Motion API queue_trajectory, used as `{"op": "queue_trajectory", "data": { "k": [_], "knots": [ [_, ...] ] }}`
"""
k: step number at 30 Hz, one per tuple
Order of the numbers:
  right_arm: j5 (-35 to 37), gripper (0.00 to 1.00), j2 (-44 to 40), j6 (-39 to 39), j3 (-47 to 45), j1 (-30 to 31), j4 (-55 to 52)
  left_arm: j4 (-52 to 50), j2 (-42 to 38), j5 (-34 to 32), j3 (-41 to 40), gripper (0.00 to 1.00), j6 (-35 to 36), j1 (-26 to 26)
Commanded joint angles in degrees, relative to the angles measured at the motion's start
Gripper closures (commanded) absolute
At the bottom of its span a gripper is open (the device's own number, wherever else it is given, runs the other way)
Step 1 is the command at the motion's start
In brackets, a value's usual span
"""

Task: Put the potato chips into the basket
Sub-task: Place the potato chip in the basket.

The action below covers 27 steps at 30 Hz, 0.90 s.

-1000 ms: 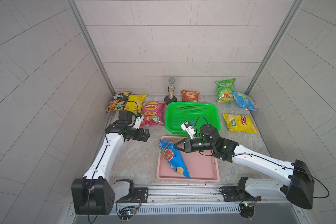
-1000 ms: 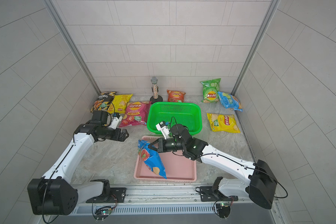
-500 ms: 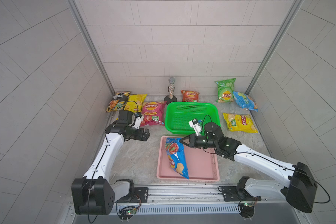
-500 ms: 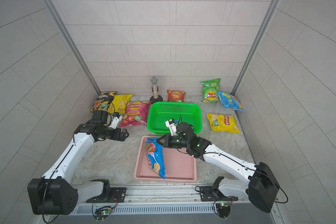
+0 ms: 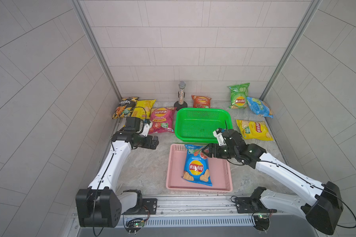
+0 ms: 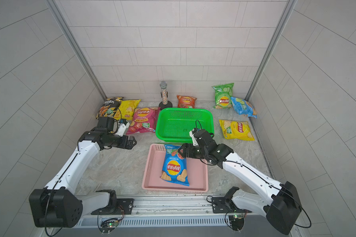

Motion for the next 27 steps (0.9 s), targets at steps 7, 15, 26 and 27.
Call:
{"op": "queue_trajectory", "data": {
  "k": [7,15,26,27],
  "knots": [
    [-0.5,0.16,3.7,-1.1,-4.7,3.3,0.4,-0.1,0.1,0.7,-0.7,0.00,1.0,0.4],
    [-1.2,0.19,11.8,-3.4,-4.0,3.9,3.8,-0.1,0.2,0.8,-0.7,0.00,1.1,0.4],
    [-6.2,0.47,15.7,0.8,-3.2,9.4,9.5,0.0,0.4,0.6,-0.7,0.00,1.0,0.4],
    [-6.4,0.48,15.0,1.8,-3.5,9.5,10.0,0.0,0.4,0.6,-0.7,0.00,1.1,0.4]
  ]
}}
